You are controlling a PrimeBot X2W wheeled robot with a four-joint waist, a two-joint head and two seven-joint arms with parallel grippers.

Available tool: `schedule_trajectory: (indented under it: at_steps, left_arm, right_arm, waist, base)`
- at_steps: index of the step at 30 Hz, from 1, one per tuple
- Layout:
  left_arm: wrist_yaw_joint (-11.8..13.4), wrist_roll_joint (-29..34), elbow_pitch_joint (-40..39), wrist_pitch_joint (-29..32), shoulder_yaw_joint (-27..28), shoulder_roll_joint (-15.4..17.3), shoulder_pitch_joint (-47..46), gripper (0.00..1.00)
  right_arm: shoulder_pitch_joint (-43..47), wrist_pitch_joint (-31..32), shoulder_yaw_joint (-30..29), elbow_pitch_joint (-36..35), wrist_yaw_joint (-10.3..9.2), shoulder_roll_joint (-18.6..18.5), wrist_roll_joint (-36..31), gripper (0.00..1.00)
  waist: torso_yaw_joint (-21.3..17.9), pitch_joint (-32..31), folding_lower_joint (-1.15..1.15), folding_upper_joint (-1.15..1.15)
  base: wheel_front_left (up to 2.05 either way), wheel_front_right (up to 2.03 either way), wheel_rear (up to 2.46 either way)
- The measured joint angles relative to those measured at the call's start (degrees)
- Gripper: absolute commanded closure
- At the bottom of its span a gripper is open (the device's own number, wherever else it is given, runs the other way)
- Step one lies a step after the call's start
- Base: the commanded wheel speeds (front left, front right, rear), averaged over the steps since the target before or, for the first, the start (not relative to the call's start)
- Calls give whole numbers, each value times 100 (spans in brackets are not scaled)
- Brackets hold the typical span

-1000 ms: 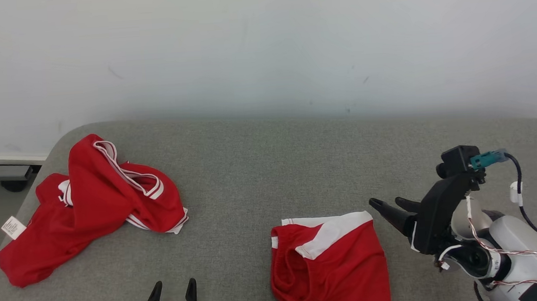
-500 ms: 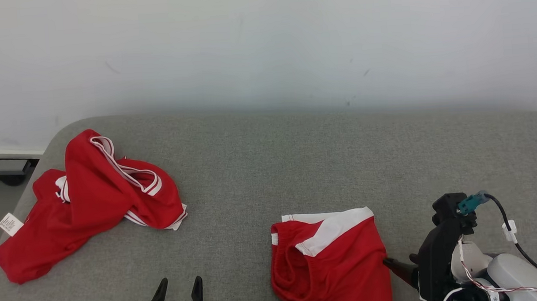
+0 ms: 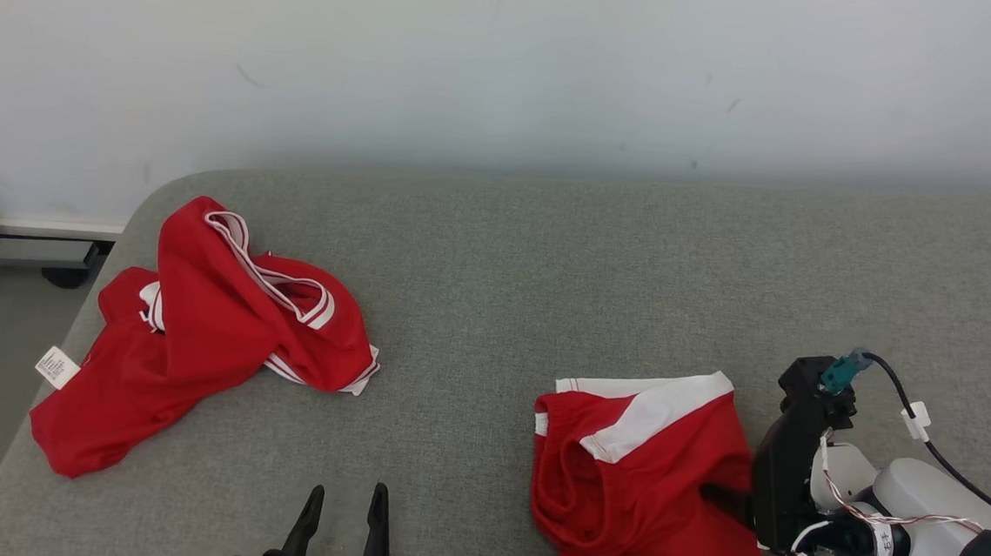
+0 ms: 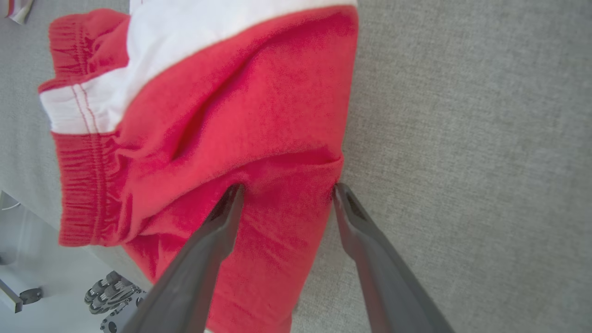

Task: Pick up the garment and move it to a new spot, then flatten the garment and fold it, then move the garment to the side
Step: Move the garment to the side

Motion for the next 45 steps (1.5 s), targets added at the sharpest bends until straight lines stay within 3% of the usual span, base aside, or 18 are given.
schedule_trajectory:
  at_steps: [5, 6, 7, 8, 9, 25, 45]
  left_arm:
    - [-3, -7, 26, 0, 10, -7, 0, 0]
    - [-3, -14, 34, 0, 12, -7, 0, 0]
    - [-3, -19, 42, 0, 22, -5, 0, 0]
    - [-3, -26, 45, 0, 33, -4, 0, 0]
    - [-3, -33, 52, 0, 48, -3, 0, 0]
    - [2, -70, 121, -4, 147, 4, 45, 0]
    - [-3, -69, -141, -12, 156, 158, 159, 0]
  right_arm:
    - [-139, 101, 12, 360, -11, 64, -46, 0]
    - [-140, 120, 7, 408, -11, 70, -46, 15]
    - [-141, 127, 4, 456, -11, 90, -46, 60]
    - [-144, 140, 2, 483, -11, 107, -46, 95]
    - [-149, 141, -12, 497, -11, 123, -45, 100]
    - [-467, 145, -231, 627, 25, 267, 149, 100]
    - [-1304, 656, -533, 835, 33, -836, -64, 100]
  waist:
    - [80, 66, 0, 0]
    - [92, 74, 0, 0]
    - [100, 79, 0, 0]
    - [105, 82, 0, 0]
    - [108, 85, 0, 0]
    - [-149, -24, 0, 0]
    - [-709, 192, 0, 0]
  base:
    - [0, 0, 0]
    - [0, 0, 0]
    - [0, 0, 0]
    - [0, 0, 0]
    - [0, 0, 0]
    - [0, 0, 0]
    - [0, 0, 0]
